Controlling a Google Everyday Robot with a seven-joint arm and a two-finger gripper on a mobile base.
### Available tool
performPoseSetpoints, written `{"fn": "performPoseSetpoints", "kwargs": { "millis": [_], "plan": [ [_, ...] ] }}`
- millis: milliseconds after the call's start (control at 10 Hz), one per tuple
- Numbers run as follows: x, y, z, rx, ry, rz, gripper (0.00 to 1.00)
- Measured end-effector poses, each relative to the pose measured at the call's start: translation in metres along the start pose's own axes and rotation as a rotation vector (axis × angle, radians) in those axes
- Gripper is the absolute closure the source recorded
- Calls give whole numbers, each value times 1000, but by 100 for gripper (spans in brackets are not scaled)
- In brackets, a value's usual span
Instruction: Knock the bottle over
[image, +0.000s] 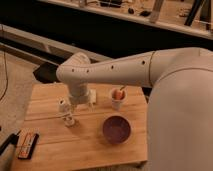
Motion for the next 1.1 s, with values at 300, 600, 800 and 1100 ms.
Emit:
{"fn": "performPoseSetpoints", "kwargs": {
  "millis": [300, 600, 800, 1100],
  "plan": [
    [4, 9, -2, -5, -8, -59, 35],
    [5, 13, -2, 6, -16, -96, 35],
    [-1, 8, 4, 70, -32, -107, 35],
    [-13, 15, 14, 146, -63, -119, 35]
  ]
}}
